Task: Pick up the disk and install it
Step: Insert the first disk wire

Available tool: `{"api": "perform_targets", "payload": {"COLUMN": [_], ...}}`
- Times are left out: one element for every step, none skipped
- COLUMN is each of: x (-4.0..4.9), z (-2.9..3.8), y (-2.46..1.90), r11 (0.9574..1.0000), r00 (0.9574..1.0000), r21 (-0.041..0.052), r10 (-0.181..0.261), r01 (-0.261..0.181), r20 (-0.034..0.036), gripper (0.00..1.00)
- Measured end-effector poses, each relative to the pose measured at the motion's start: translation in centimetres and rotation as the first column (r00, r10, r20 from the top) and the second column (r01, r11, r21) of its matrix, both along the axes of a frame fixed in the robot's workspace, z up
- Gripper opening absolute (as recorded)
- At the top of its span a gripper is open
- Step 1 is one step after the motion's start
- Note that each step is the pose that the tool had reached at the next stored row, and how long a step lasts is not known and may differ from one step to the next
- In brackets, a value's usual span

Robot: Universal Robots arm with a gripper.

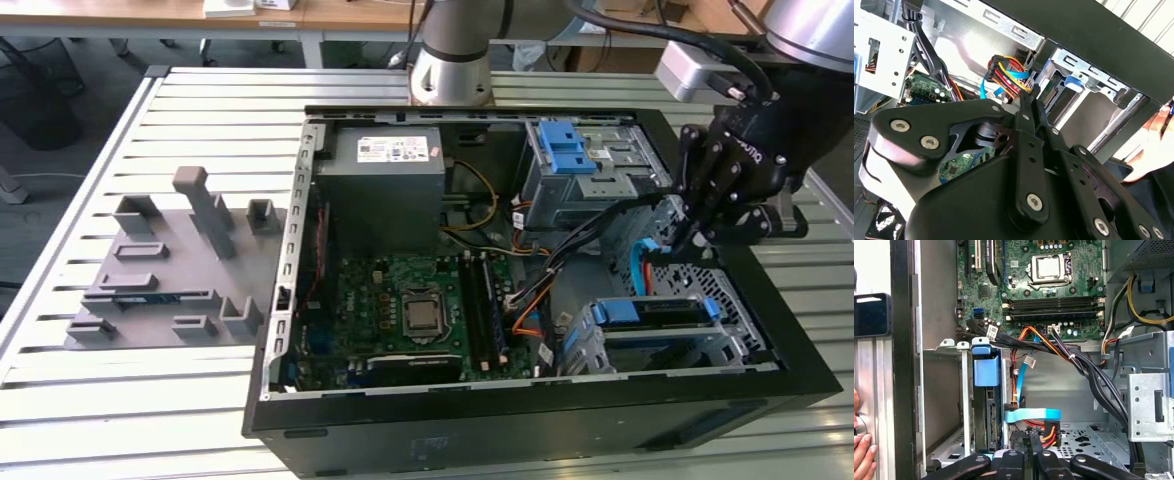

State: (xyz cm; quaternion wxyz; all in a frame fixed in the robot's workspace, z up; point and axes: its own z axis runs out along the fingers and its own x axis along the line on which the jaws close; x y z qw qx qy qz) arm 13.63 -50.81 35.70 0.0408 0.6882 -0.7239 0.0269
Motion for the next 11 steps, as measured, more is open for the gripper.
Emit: {"api": "perform_targets", "payload": {"x": [0.0,0.0,0.01,0.01,0.0,-0.03,-0.05,-0.09,-0.12,-0.13,-0.14], "z": [-0.02,-0.03,-0.02,-0.02,-0.03,-0.05,-0.07,-0.11,-0.14,-0.2,-0.26], "y": [0.0,0.0,0.0,-0.01,-0.05,-0.15,-0.26,-0.36,-0.52,-0.77,-1.05], "r11": [1.0,0.9997,0.9992,0.9983,0.997,0.9961,0.9953,0.995,0.995,0.9949,0.9949], "r00": [1.0,1.0,1.0,1.0,1.0,1.0,1.0,1.0,1.0,1.0,1.0], "r21": [0.0059,0.023,0.0407,0.0587,0.0771,0.0887,0.0973,0.0996,0.1002,0.1005,0.1006], "r10": [0.0,0.0,0.0,0.0,0.0,0.0,0.0,0.0,0.0,0.0,0.0], "r01": [0.0,0.0,0.0,0.0,0.0,0.0,0.0,0.0,0.0,0.0,0.0], "r20": [0.0,-0.0001,0.0,0.0,0.0,0.0,0.0,0.0,0.0,0.0,0.0], "gripper": [0.16,0.16,0.16,0.16,0.16,0.16,0.16,0.16,0.16,0.16,0.16]}}
